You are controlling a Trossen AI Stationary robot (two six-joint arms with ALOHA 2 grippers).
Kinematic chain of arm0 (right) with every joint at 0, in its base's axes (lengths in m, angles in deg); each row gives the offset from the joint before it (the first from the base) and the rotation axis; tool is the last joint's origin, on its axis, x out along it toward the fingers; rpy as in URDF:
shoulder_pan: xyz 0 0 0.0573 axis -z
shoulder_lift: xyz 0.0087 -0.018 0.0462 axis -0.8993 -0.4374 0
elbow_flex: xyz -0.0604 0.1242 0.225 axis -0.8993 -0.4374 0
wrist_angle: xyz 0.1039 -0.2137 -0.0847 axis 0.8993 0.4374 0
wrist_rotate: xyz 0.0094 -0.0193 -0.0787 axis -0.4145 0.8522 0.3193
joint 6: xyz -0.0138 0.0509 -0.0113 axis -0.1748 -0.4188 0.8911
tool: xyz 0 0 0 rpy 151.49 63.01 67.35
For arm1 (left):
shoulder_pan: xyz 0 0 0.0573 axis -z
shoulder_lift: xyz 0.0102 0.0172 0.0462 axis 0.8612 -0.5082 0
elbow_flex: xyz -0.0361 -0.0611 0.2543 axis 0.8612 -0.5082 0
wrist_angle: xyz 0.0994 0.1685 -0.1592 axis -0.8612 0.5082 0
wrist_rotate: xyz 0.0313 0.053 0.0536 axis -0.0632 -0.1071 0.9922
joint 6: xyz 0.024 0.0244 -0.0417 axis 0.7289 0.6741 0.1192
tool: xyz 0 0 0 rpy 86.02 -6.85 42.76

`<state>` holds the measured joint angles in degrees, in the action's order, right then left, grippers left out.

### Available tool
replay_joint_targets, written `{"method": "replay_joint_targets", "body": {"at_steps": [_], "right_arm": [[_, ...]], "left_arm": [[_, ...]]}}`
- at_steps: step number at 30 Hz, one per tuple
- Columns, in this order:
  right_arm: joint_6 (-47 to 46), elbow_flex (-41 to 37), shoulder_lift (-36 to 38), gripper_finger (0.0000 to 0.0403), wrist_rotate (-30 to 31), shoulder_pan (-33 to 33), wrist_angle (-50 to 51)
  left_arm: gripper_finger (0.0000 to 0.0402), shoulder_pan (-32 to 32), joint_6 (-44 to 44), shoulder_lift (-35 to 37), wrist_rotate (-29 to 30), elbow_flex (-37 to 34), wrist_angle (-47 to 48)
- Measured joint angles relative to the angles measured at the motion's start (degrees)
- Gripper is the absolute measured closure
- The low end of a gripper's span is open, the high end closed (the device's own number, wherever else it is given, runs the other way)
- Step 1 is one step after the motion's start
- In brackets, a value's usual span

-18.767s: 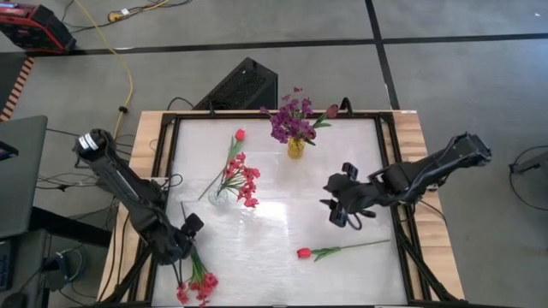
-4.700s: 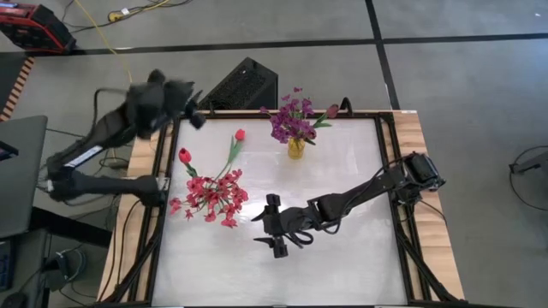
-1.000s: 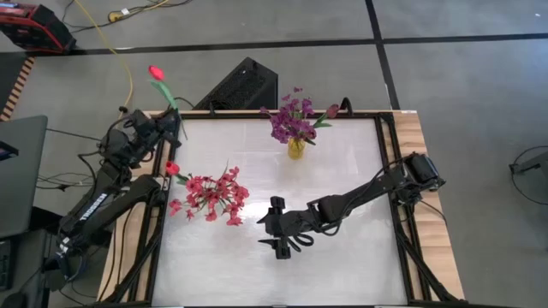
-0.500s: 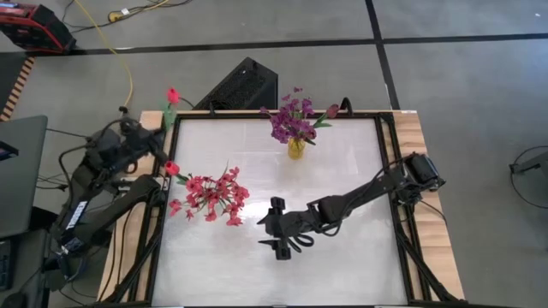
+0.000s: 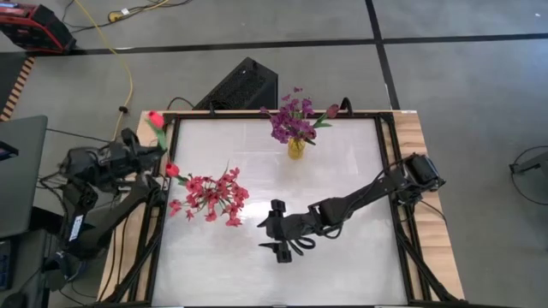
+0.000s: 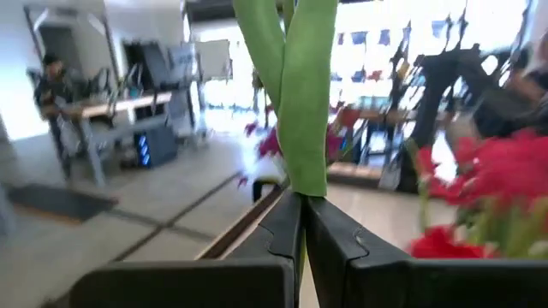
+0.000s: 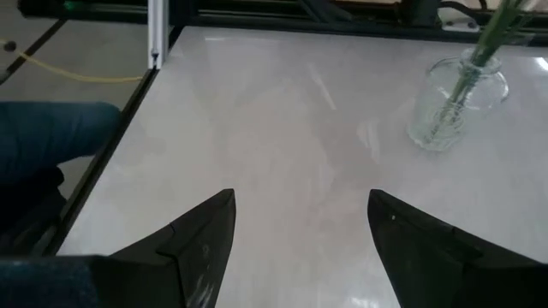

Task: Sort flowers into vase by color
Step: Put the pink flower into the transparent vase

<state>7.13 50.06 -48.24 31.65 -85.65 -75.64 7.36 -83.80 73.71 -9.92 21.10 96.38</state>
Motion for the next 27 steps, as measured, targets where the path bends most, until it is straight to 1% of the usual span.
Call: {"method": "replay_joint_targets", "body": {"at_steps": [3,5,12,14,16,18,21,24,27], "right_arm": [[1.0,0.0,0.0,0.0111,0.0,-0.3,0.0],[1.1,0.0,0.0,0.0111,0.0,-0.4,0.0],[0.9,0.0,0.0,0.0111,0.0,-0.1,0.1],[0.7,0.0,0.0,0.0111,0.0,-0.3,0.1],[0.7,0.0,0.0,0.0111,0.0,-0.6,0.2],[0.9,0.0,0.0,0.0111,-0.1,-0.7,0.2],[1.0,0.0,0.0,0.0111,0.0,-0.7,0.4],[1.1,0.0,0.0,0.0111,0.0,-0.4,0.4],[1.1,0.0,0.0,0.0111,0.0,0.2,0.4]], "left_arm": [[0.0401,0.0,-2.9,0.4,-2.5,-0.8,-1.9],[0.0401,0.5,-3.3,0.6,-2.3,-2.1,-3.7],[0.0401,1.0,-13.4,0.3,-5.9,-14.3,-26.6],[0.0401,1.0,-16.5,0.4,-6.7,-17.8,-31.8],[0.0401,1.0,-18.3,0.4,-7.6,-20.9,-33.1],[0.0401,1.0,-18.9,0.4,-7.9,-22.7,-34.1],[0.0401,1.0,-21.2,0.5,-10.1,-25.4,-35.5],[0.0401,1.0,-27.2,0.4,-13.2,-27.3,-39.3],[0.0401,1.0,-34.2,0.5,-13.6,-28.2,-44.1]]}}
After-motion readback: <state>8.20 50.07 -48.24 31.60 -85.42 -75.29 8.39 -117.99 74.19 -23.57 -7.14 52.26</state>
